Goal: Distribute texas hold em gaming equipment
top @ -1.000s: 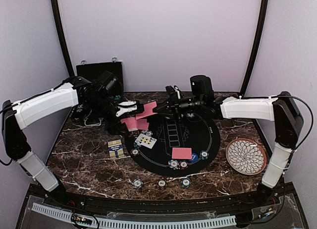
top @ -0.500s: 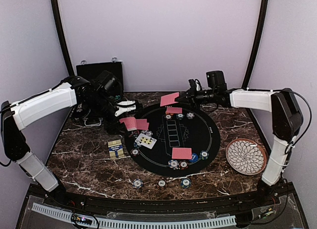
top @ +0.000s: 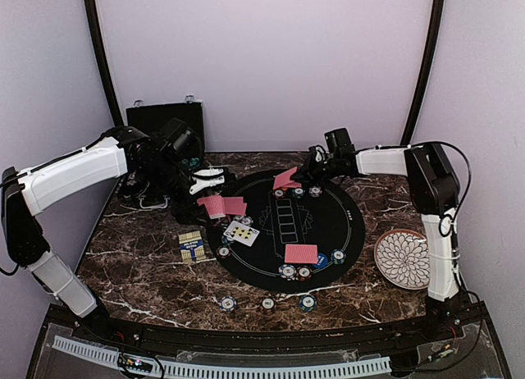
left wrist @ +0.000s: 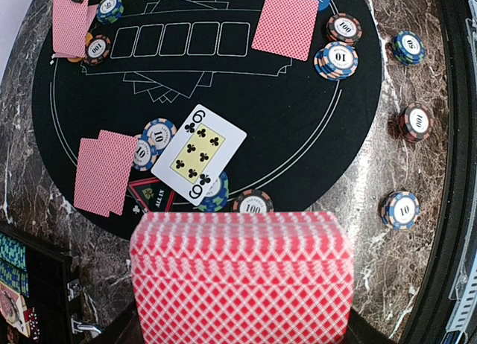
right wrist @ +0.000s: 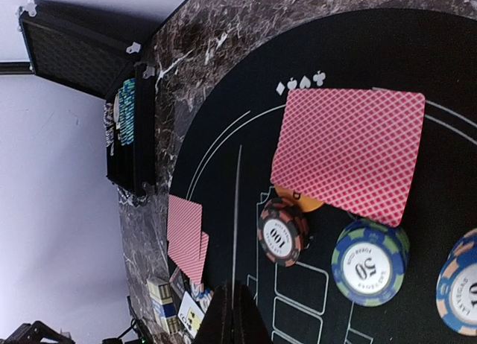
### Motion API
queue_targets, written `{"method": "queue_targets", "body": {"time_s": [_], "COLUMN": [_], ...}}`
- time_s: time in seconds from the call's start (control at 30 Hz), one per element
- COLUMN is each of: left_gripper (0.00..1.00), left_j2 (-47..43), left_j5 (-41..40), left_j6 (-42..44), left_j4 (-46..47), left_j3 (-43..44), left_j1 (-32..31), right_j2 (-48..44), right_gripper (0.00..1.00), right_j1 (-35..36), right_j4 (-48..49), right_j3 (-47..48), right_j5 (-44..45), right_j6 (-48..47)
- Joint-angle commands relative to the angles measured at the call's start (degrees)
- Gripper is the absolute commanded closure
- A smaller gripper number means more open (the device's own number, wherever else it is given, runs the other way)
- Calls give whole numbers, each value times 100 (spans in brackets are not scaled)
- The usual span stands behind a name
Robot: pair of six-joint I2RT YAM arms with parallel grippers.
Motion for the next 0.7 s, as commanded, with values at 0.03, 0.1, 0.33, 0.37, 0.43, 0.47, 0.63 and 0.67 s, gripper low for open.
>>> {"method": "queue_targets", "body": {"time_s": [0.03, 0.1, 0.33, 0.37, 0.43, 0.47, 0.63, 0.67], "left_gripper": [100, 100, 100, 100, 100, 100, 100, 100], "left_j2": [-295, -303, -321, -316, -328, -325, -301, -304], "left_j5": [76, 76, 89, 88, 86, 82, 39, 25], "left_j6": [68, 68, 59, 59, 59, 54, 65, 66], "left_j4": [-121, -105, -102, -107, -113, -117, -151, -158], "left_j3": [-71, -97, -122, -117, -112, -112, -116, -120], "left_j1": [3, 2, 0, 9, 11, 7, 6, 5], "right_j2": [397, 501, 657, 567, 278, 95, -918, -1093], "right_gripper": [100, 100, 68, 62, 51, 47, 38, 36], "right_j1": [-118, -156, -225, -220, -201, -186, 59, 135], "right_j4": [71, 80, -383, -440, -492, -490, -436, -415], "right_j3": [533, 620, 994, 963, 706, 548, -457, -686], "right_j5": [282, 343, 502, 558, 714, 767, 868, 778], "right_j6": [-43, -15, -169, -222, -314, -365, -585, -602]}}
